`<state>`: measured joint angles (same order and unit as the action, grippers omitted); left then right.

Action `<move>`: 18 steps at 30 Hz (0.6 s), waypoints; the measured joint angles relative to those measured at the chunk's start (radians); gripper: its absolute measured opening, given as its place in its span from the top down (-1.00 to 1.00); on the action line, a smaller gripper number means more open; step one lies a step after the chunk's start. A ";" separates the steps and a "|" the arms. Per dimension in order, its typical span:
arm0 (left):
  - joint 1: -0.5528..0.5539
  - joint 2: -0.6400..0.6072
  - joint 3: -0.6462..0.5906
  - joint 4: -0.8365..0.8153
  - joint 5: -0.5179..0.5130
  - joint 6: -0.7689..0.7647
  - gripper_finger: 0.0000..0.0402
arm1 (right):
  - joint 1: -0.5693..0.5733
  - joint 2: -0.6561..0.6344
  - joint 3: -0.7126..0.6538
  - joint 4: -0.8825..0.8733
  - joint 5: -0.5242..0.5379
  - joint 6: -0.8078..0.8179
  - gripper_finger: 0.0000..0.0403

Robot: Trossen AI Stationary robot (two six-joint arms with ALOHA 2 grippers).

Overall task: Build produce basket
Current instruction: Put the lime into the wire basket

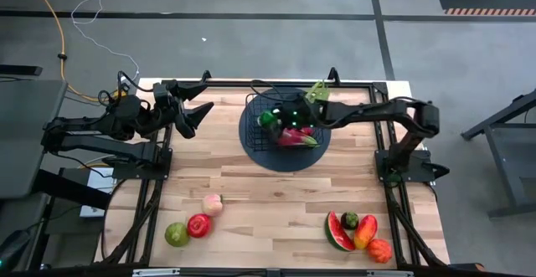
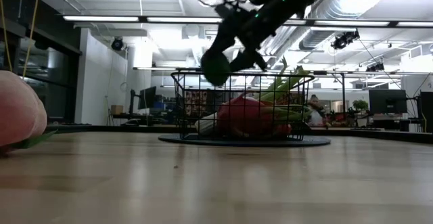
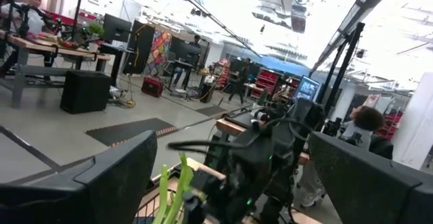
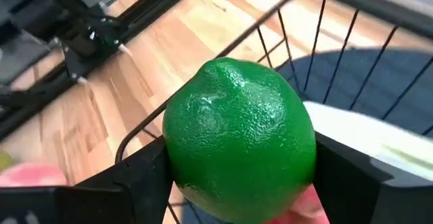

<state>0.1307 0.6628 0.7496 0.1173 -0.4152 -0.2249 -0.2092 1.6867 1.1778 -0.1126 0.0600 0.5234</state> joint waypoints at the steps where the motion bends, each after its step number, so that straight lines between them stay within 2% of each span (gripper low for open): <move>1: 0.000 0.000 0.000 0.000 0.000 0.000 -0.86 | 0.000 0.014 0.000 0.015 -0.008 0.039 -0.40; 12: 0.000 0.000 0.000 0.000 0.000 0.000 -0.86 | 0.000 0.068 0.001 0.027 -0.011 0.330 -0.40; 18: 0.000 0.000 0.000 0.000 -0.016 0.000 -0.86 | 0.000 0.068 0.001 0.026 -0.011 0.337 -0.40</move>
<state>0.1307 0.6628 0.7497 0.1173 -0.4316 -0.2245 -0.2096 1.7550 1.1786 -0.0868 0.0486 0.8606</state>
